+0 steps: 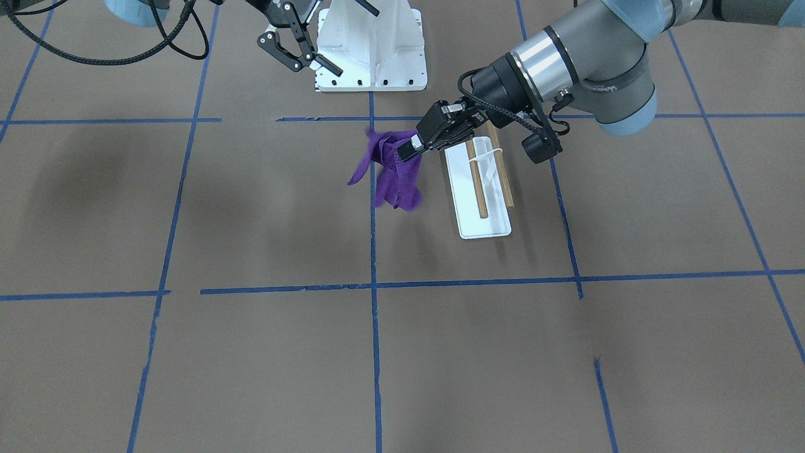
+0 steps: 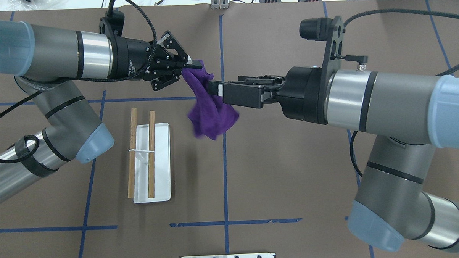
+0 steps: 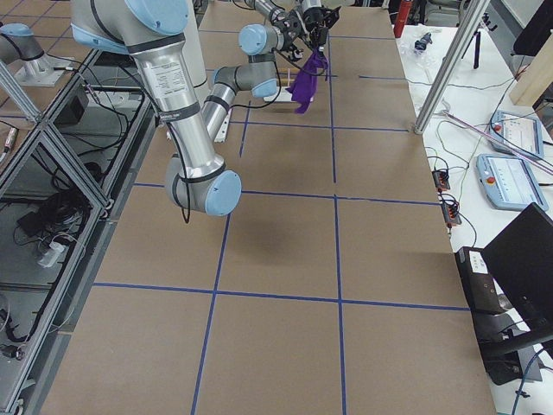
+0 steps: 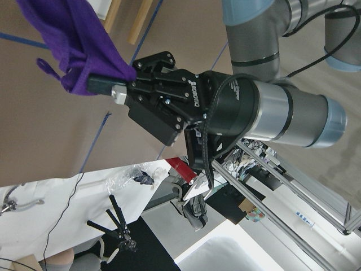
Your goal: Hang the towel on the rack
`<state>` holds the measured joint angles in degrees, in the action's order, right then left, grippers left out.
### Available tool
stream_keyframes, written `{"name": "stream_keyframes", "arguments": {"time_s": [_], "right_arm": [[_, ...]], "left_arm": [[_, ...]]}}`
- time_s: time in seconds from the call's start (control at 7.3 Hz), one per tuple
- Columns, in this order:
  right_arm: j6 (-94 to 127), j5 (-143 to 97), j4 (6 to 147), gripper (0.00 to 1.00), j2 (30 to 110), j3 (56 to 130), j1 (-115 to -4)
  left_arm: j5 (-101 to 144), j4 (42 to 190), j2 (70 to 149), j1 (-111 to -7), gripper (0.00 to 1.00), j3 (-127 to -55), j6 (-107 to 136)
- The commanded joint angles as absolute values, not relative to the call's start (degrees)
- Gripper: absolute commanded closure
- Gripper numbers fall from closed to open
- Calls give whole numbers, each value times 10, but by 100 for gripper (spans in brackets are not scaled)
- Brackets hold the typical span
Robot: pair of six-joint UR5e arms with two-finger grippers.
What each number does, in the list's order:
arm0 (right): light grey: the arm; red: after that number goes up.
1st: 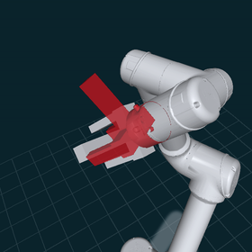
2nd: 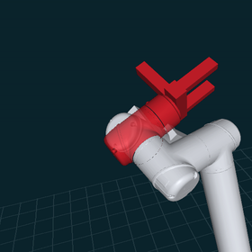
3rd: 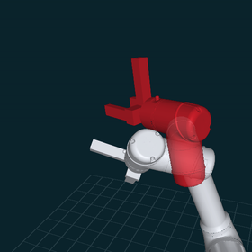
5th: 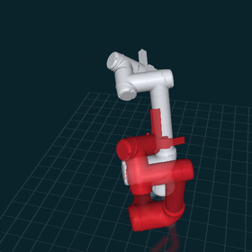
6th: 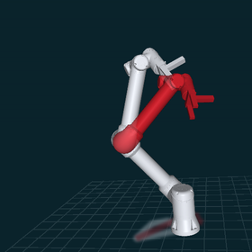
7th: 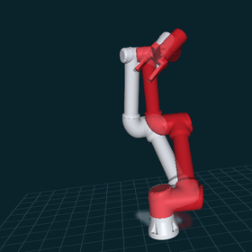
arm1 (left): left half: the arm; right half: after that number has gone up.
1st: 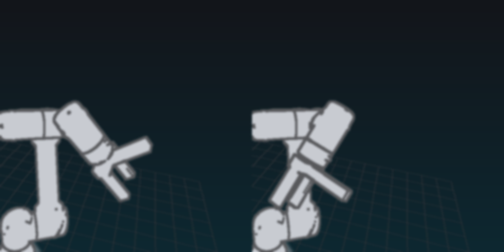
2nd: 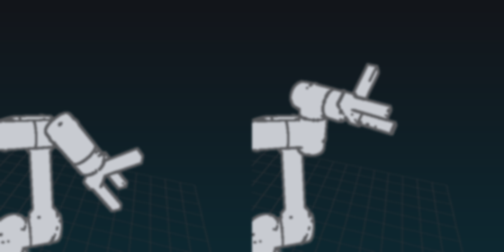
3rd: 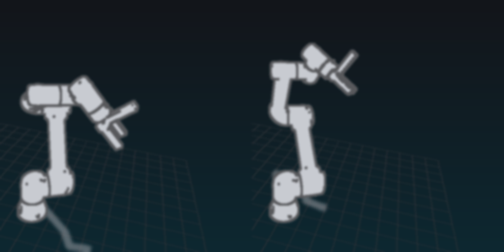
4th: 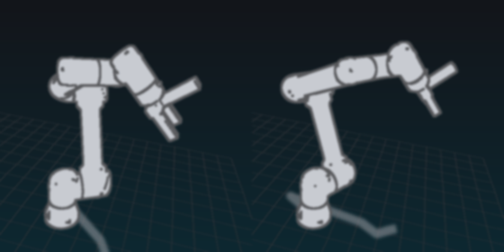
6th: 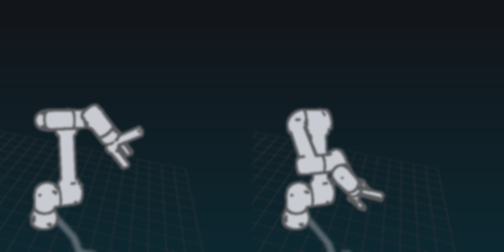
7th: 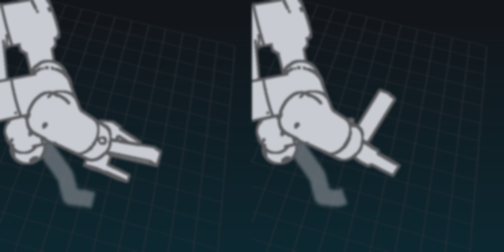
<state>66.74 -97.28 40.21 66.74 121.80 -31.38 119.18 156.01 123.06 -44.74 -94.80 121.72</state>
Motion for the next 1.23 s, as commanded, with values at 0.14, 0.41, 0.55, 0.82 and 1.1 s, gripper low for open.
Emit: {"name": "stream_keyframes", "arguments": {"time_s": [0.14, 0.41, 0.55, 0.82, 1.1], "right_arm": [[665, -1101, 402, 0, 851, 1316, -376], [651, -1338, 406, 0, 895, 1272, -587], [595, -1420, 408, 0, 903, 1224, -676], [522, -1437, 421, 0, 913, 1137, -767], [507, -1370, 528, 0, 916, 1131, -807]], "left_arm": [[1192, 1559, 1231, -449, 100, -952, 1221], [1189, 1554, 1246, -448, 100, -953, 1222], [1160, 1553, 1249, -447, 100, -961, 1217], [1082, 1550, 1248, -436, 100, -996, 1214], [1014, 1521, 1245, -397, 100, -1039, 1182]]}}
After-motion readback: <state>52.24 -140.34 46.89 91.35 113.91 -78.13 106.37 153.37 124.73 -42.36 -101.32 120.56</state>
